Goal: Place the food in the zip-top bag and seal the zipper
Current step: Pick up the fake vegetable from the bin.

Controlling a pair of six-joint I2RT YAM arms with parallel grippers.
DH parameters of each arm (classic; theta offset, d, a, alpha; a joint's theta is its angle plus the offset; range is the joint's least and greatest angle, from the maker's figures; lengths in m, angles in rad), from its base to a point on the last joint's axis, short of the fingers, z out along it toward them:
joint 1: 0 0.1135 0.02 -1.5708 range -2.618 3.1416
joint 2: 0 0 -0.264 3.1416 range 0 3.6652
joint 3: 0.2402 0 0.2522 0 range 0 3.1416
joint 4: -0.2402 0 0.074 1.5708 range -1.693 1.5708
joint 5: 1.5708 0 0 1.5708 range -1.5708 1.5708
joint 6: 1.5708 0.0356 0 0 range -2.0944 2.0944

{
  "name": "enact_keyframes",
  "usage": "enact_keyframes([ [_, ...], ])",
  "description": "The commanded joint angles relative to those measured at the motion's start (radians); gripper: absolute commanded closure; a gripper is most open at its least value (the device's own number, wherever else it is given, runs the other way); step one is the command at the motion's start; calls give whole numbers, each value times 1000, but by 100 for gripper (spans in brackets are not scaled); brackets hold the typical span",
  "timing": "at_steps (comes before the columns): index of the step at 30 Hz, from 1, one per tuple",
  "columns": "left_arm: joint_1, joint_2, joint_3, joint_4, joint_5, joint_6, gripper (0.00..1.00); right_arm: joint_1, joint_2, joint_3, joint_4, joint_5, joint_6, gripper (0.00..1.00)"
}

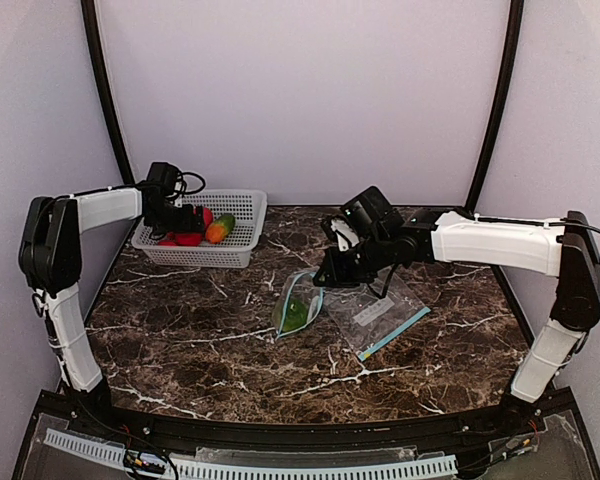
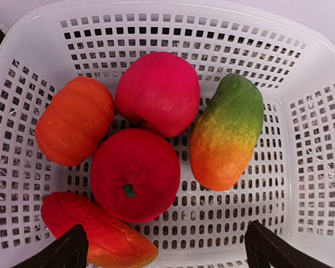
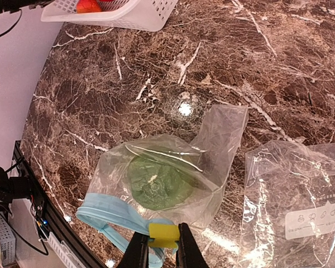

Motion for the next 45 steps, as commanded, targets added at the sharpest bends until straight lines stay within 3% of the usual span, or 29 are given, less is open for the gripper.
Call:
enact_keyframes([
  [1,29,81,76,25,-5,19,3,6,1,-9,28,-11,-10,100],
  [12,42,235,227,-6,-60,55,11,9,28,10,27,-21,-14,100],
  [24,43,271,249,-30,-73,71,24,9,43,22,18,-19,-19,100],
  [31,42,267,254,-42,-53,75,33,9,42,22,18,-15,-20,100],
  [45,43,81,180,-25,-8,83,34,9,34,19,12,-9,-19,100],
])
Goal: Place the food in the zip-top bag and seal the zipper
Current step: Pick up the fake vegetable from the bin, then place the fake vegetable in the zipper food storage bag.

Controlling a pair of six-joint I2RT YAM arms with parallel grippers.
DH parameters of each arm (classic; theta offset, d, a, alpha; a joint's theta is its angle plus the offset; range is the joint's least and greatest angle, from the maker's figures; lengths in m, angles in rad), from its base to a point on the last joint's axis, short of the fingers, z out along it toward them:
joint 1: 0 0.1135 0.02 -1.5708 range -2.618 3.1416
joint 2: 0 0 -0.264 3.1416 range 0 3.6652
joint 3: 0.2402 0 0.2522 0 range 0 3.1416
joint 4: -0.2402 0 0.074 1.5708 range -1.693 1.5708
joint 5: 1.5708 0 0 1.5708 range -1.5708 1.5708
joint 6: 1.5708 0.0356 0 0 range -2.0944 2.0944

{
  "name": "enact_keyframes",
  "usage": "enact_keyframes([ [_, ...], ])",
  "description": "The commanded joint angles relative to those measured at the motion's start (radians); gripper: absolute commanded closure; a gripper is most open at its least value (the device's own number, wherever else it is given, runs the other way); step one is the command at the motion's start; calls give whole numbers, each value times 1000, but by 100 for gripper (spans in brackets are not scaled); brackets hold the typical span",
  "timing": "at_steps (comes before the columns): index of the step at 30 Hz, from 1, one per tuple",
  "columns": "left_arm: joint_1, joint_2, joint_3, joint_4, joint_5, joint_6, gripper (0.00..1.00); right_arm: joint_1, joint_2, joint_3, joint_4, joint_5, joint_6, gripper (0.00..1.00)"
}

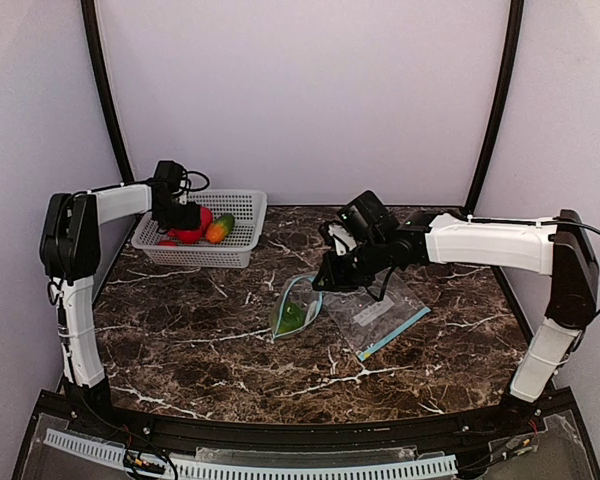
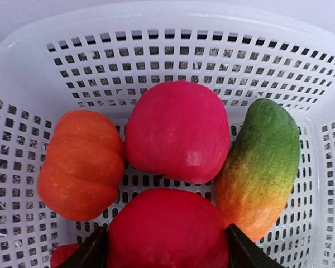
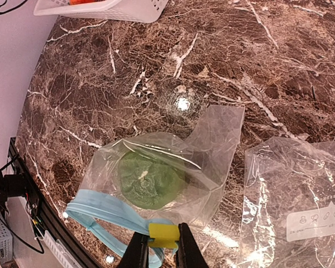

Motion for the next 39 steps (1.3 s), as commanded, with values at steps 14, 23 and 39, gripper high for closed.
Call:
enact_keyframes([
  [14,-76,-545,-356,93,180,-50,34,6,-23,24,0,24,-11,100],
  [23,-376,-876,-646,230,260,-136,34,6,-12,50,-27,31,-20,100],
  [39,-785,-865,-739,374,267,-167,34,6,3,70,-35,25,-18,100],
])
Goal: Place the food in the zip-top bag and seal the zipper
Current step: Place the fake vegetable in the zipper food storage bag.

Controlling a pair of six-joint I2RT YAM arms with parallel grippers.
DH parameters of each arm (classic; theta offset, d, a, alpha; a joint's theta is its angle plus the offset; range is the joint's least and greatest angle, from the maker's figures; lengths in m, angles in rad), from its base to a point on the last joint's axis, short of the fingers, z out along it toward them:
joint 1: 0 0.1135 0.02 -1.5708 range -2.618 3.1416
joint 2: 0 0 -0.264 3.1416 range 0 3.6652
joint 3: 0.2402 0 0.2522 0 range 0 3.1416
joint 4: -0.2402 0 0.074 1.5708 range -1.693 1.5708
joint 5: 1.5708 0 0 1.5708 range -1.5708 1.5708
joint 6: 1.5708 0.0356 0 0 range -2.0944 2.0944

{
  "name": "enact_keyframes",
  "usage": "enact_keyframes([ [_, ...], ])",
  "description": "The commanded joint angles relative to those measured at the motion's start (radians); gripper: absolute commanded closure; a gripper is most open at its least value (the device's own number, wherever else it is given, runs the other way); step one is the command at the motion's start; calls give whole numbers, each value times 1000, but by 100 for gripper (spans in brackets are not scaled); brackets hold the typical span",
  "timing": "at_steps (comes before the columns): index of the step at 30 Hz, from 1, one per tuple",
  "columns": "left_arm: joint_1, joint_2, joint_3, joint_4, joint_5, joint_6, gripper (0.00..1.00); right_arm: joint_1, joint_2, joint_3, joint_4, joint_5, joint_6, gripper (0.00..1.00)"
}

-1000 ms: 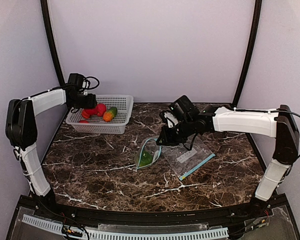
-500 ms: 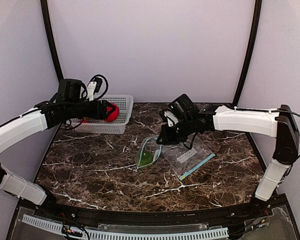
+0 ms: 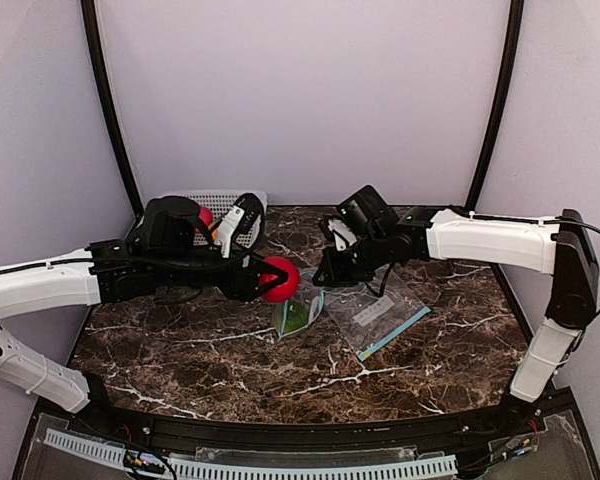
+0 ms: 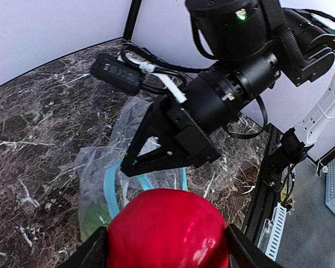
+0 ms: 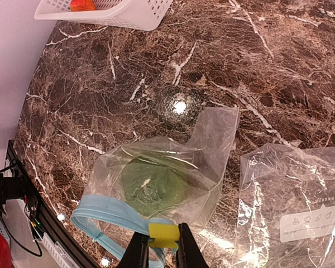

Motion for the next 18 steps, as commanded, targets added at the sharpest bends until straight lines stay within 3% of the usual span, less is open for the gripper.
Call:
enact_keyframes([
  [1,-49,51,-1,80,-30,-4,34,6,4,34,-3,1,-4,100],
  [18,-139,272,54,117,-382,41,35,9,-8,22,-5,-29,-8,100],
])
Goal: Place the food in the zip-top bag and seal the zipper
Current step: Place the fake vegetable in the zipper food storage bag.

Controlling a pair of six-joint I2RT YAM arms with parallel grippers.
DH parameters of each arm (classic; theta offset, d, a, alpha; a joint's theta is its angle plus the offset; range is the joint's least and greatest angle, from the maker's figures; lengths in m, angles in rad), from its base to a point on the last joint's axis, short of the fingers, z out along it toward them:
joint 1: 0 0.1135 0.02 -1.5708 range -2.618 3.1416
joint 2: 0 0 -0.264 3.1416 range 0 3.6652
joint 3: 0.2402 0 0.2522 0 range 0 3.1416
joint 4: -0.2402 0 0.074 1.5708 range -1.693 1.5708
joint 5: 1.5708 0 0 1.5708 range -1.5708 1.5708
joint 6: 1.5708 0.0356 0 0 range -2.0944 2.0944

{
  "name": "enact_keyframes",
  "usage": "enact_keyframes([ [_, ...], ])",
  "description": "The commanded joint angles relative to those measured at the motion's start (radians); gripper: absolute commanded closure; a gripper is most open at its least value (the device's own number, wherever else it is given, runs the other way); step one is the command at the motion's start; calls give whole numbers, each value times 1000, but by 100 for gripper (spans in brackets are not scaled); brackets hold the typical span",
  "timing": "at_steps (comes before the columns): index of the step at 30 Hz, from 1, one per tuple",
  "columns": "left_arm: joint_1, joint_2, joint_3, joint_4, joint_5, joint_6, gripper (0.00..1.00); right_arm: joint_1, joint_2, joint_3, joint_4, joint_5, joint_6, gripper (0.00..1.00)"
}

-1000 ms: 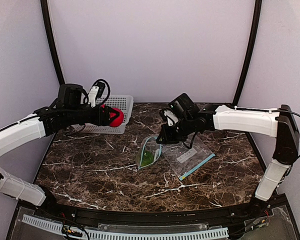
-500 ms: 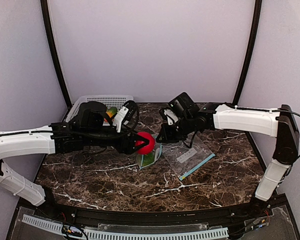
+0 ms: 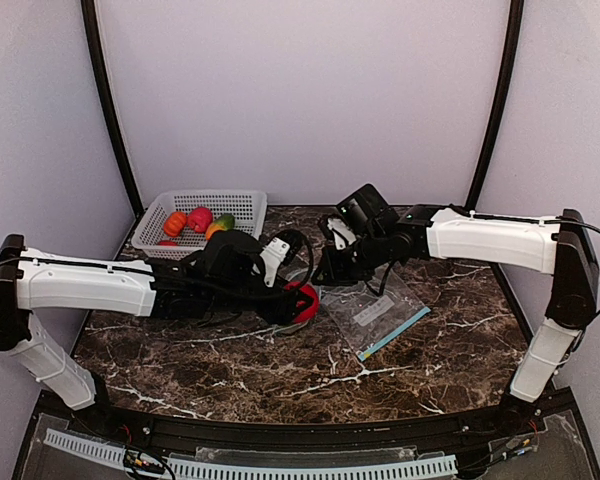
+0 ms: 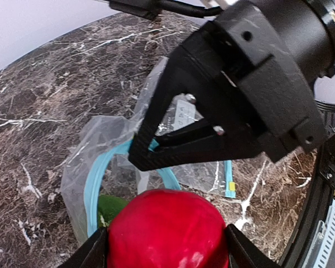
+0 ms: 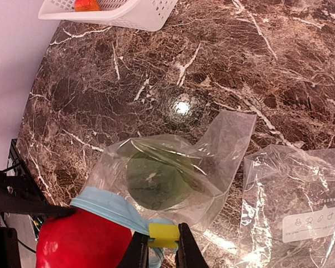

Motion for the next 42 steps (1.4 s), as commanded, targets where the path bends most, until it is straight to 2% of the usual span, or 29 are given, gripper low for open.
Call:
enact_keyframes([
  [1,-6,14,29,27,-151,10,36,10,-9,13,-3,-25,-10,100],
  [5,-7,38,31,27,-241,4,36,10,-16,5,-3,-43,-19,100],
  [19,-9,114,23,130,-313,-11,35,10,-14,-29,25,-185,-38,100],
  [28,-7,161,12,222,-210,-96,30,4,-16,-39,38,-181,-23,100],
  [34,-6,157,-15,235,-172,-145,23,-1,-18,-46,39,-170,-19,100],
  [36,-5,151,-16,224,-164,-151,15,-1,-19,-47,38,-167,-19,100],
  [42,-4,121,-15,172,-142,-165,3,-2,-24,-50,39,-161,-16,100],
])
